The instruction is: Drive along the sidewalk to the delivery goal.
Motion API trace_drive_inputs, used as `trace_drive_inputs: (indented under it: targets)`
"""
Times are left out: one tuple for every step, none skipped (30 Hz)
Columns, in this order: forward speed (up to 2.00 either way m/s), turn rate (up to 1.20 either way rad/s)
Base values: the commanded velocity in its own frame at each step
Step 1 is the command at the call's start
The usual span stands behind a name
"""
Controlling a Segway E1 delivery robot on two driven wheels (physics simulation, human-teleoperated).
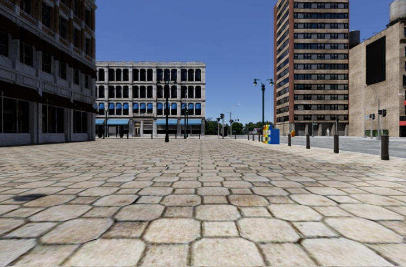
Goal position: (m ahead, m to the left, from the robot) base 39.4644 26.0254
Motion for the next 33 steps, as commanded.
trace_drive_inputs:
  targets:
    - [2.00, 0.00]
    - [2.00, 0.00]
    - [2.00, 0.00]
    - [2.00, 0.00]
    - [2.00, 0.00]
    - [2.00, 0.00]
    - [2.00, 0.00]
    - [2.00, 0.00]
    - [2.00, 0.00]
    - [2.00, 0.00]
    - [2.00, 0.00]
    - [2.00, 0.00]
    - [2.00, 0.00]
    - [2.00, 0.00]
    - [2.00, 0.00]
    - [2.00, 0.00]
    - [2.00, 0.00]
    - [2.00, 0.00]
    - [2.00, 0.00]
    - [2.00, 0.00]
    - [2.00, 0.00]
    - [2.00, 0.00]
    - [2.00, 0.00]
    - [2.00, 0.00]
    - [2.00, 0.00]
    - [2.00, 0.00]
    - [2.00, 0.00]
    - [2.00, 0.00]
    - [2.00, 0.00]
    - [2.00, 0.00]
    - [2.00, 0.00]
    - [2.00, 0.00]
    - [2.00, 0.00]
